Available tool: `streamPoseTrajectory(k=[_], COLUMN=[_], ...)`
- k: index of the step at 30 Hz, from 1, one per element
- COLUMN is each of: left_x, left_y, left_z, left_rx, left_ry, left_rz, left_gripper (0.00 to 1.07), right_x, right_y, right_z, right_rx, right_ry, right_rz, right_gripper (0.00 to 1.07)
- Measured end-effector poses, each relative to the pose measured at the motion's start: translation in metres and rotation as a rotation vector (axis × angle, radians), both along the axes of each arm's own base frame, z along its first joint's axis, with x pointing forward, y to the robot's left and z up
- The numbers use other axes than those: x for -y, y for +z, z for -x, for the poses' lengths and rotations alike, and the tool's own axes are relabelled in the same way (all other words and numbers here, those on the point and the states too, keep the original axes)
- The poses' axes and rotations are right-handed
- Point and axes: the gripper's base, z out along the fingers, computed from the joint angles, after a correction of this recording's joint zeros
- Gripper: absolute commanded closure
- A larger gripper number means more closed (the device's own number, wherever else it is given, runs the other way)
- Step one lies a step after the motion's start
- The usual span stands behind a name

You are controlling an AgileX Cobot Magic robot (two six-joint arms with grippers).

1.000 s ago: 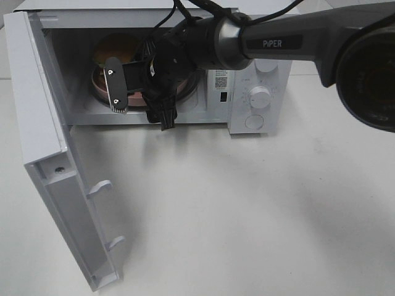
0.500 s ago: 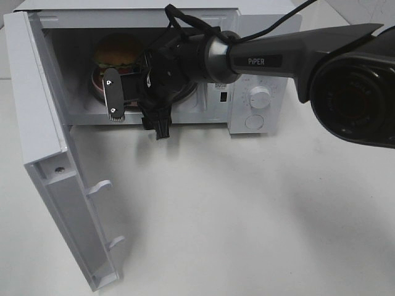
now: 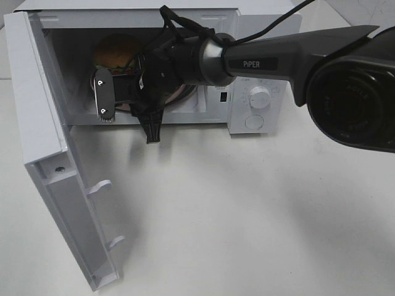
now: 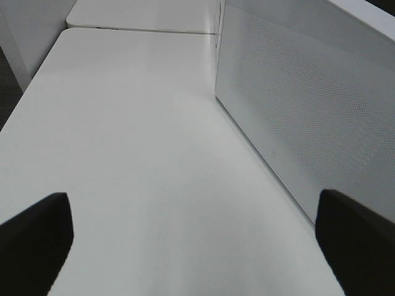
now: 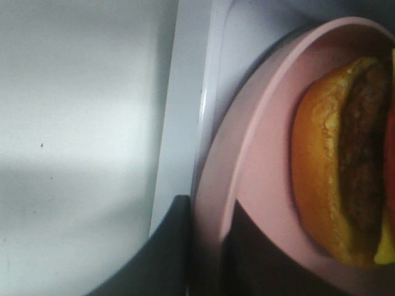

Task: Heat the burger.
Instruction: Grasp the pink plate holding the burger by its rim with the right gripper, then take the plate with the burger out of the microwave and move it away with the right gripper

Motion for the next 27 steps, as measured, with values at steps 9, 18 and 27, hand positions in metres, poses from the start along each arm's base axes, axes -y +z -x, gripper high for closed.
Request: streamPoseTrajectory(k=[9, 18, 27], left_x=[0.000, 0.000, 0.000], left_y=[0.000, 0.000, 0.000], left_z=[0.000, 0.000, 0.000], left_rx=[0.000, 0.000, 0.000], left_ry=[0.000, 0.000, 0.000], left_rz=[0.000, 0.000, 0.000], left_gripper=[0.07, 0.07, 0.07], right_x=[-0.002, 0.001, 0.013], right_y=[0.002, 0.010, 0.017], right_z=[-0.001, 0.002, 0.018], right_rx=[0.014, 0.015, 0.005], right_ry=[0.004, 0.028, 0.038], right_rz=[-0.017, 0.033, 0.045], right_gripper=[1.07, 1.07, 1.07])
